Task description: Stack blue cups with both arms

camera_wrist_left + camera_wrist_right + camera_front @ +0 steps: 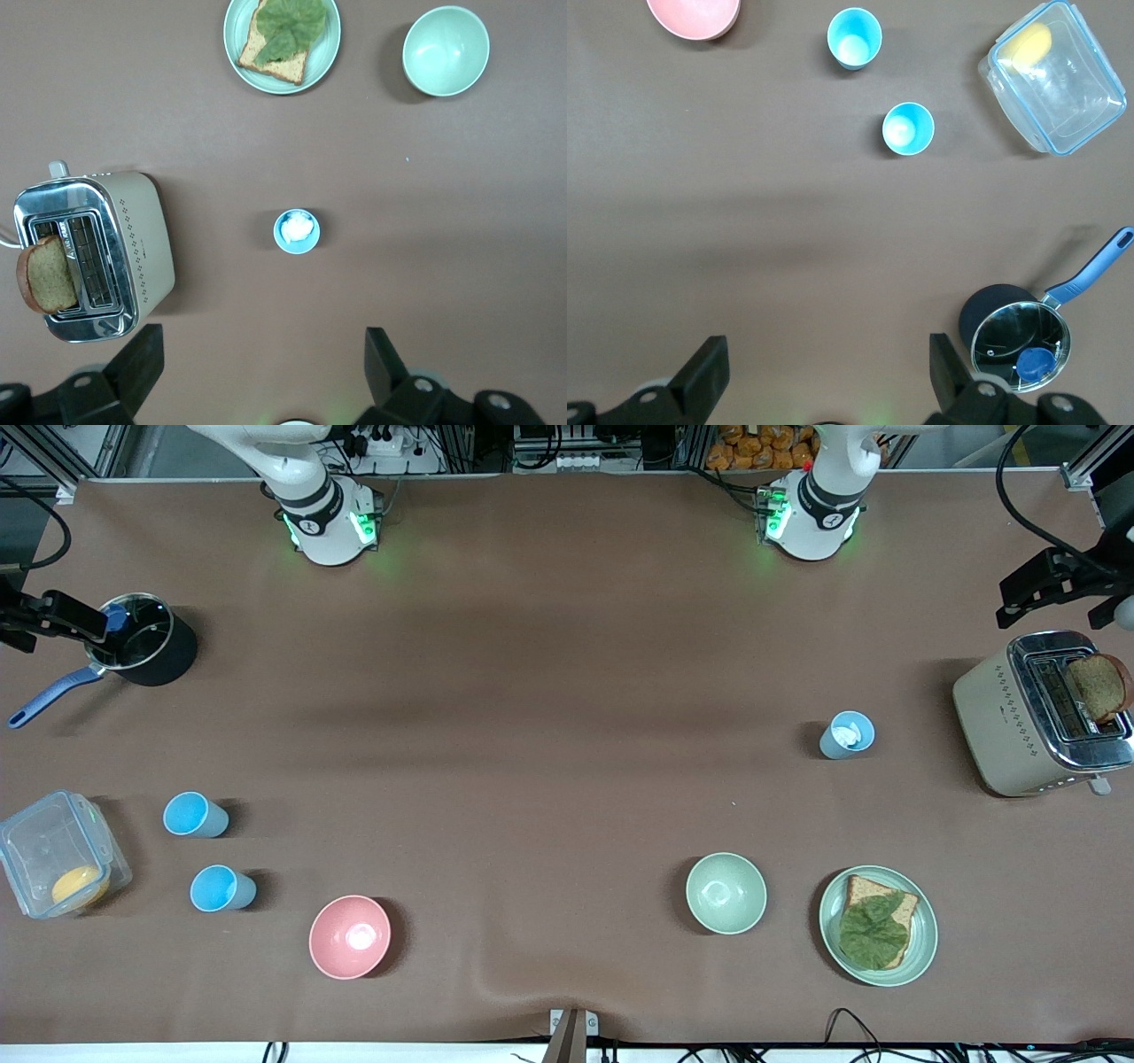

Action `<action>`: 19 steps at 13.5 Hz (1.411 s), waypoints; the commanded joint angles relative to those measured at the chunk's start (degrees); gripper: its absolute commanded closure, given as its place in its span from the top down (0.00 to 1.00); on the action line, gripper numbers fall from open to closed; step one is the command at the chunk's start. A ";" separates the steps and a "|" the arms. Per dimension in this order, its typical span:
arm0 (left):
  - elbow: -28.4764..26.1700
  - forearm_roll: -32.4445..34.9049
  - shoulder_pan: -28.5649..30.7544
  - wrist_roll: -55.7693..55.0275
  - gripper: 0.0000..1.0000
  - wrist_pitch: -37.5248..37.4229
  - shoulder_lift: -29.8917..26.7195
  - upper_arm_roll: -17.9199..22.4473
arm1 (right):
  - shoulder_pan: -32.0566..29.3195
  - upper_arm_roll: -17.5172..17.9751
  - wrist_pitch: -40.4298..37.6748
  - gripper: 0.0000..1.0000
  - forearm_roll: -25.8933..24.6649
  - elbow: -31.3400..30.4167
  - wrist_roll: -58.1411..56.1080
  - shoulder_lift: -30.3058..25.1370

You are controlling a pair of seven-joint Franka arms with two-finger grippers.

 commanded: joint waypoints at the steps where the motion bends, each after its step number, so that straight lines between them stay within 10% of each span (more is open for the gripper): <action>1: -3.77 1.11 0.16 1.03 1.00 2.96 1.61 -0.26 | -0.23 0.16 -0.90 1.00 -1.40 0.96 -0.04 0.13; 9: -37.96 0.93 2.80 1.65 1.00 42.83 4.50 -0.08 | -1.11 0.07 -2.49 1.00 -1.05 0.87 -0.21 5.47; 19: -46.77 0.93 6.41 1.91 1.00 54.22 11.54 -0.17 | -3.04 -0.01 8.48 1.00 -1.49 0.87 -3.01 23.05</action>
